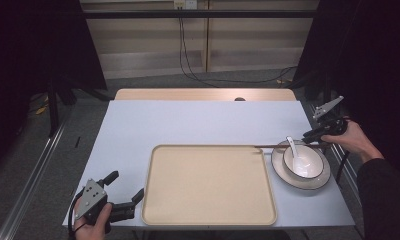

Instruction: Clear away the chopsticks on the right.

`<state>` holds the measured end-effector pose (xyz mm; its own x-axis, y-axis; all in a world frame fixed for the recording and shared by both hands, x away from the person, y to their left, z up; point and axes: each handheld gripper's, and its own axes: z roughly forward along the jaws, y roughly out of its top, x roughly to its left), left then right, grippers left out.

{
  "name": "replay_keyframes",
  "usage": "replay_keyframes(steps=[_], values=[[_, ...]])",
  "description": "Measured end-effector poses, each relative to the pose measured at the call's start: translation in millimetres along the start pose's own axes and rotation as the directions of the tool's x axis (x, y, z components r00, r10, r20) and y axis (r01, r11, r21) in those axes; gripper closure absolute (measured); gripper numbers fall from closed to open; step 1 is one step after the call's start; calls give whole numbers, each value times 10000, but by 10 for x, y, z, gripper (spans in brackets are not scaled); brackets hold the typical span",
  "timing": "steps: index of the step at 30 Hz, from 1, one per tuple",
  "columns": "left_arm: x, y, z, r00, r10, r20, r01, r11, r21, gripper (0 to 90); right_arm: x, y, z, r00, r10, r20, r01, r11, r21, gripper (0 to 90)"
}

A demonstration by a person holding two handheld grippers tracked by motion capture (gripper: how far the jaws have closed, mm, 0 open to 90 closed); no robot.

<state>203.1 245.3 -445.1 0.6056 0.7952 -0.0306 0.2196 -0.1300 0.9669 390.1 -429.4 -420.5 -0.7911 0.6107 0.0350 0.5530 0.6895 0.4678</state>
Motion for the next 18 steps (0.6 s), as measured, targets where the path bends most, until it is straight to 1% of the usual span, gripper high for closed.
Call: replay_keyframes(steps=[1,2,3,4,6,9,11,12,15,18], values=[[0,0,0,10000,0,0,0,10000,0,16,0,0,0,10000,0,0,0,10000,0,736],[2,-2,3,10000,-50,13,50,10000,11,16,12,-3,5,9998,-92,-147,92,10000,37,742],[2,-2,3,10000,-50,13,50,10000,11,16,12,-3,5,9998,-92,-147,92,10000,37,742],[4,-1,3,10000,-7,31,7,10000,19,16,26,0,10,9995,-217,-211,219,9997,51,748],[0,0,2,10000,22,-21,-21,10000,60,16,46,6,18,9996,-170,-246,172,9998,72,759],[2,0,3,10000,-4,25,4,10000,27,16,52,17,18,9995,-198,-230,201,9997,122,760],[4,-1,4,10000,15,21,-15,10000,38,16,49,26,21,9992,-272,-296,277,9995,165,764],[2,-1,4,10000,-16,-23,16,10000,39,16,52,28,22,9987,-281,-415,288,9995,156,765],[9,-4,0,10000,-8,-15,8,10000,72,16,58,32,23,9988,-277,-409,285,9994,210,766],[6,-3,2,10000,-37,-4,37,10000,53,16,59,38,28,9989,-296,-365,301,9994,145,775]])
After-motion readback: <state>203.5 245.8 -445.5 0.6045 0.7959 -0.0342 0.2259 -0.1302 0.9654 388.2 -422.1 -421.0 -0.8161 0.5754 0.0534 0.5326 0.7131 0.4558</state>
